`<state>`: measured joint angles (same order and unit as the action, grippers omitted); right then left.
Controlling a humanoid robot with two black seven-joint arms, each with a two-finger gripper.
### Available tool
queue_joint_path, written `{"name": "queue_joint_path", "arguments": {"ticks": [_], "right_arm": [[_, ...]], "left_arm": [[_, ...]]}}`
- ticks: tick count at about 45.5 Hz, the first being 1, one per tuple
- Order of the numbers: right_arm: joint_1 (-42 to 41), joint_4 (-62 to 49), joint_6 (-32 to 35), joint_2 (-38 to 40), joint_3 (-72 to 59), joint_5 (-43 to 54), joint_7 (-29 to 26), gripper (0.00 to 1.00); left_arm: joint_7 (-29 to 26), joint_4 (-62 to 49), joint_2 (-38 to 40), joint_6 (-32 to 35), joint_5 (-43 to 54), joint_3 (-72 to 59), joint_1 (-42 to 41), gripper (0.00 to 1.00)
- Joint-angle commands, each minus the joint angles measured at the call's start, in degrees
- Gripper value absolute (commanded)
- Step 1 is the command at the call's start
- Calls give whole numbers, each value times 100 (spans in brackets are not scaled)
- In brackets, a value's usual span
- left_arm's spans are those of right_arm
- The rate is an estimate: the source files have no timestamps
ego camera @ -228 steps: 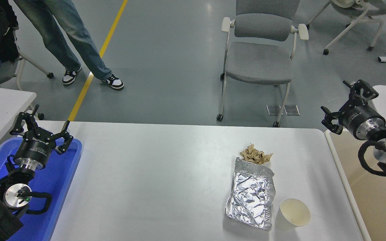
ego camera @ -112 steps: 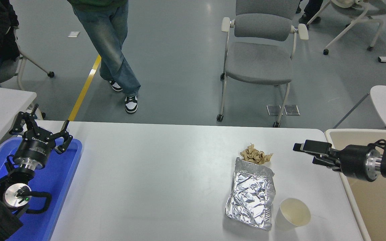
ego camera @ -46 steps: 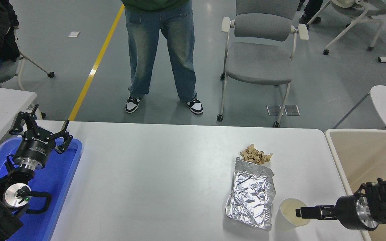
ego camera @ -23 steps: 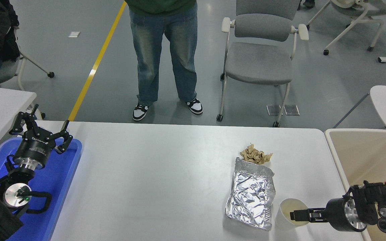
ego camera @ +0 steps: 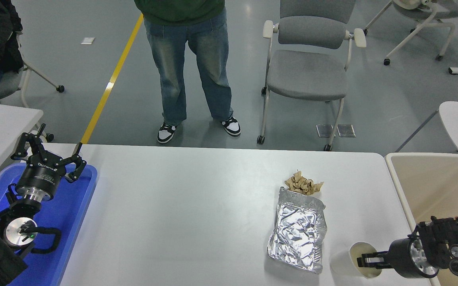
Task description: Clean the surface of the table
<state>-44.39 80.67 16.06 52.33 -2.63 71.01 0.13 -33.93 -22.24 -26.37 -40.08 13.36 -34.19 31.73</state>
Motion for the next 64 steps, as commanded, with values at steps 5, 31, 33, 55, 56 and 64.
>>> {"name": "queue_joint_path", "arguments": {"ticks": [5,31,33,55,56,64], "right_arm": [[-588,572,345,945,8,-343,-4,0],[-2741,950,2163,3635,34,-1283,40,0],[-2890,950,2339,3767,43,-1283,40,0],[-3234,757,2622,3926,8,-1283,14,0],[-3225,722,2543,3865,-27,-1283,5,0],[-2848,204,1700,3311,-247,-1274,-4,0]], "left_arm": [[0,0,0,0,0,0,0,100],[0,0,0,0,0,0,0,100],[0,0,0,0,0,0,0,100],[0,0,0,0,0,0,0,100],[0,0,0,0,0,0,0,100],[0,0,0,0,0,0,0,100]]}}
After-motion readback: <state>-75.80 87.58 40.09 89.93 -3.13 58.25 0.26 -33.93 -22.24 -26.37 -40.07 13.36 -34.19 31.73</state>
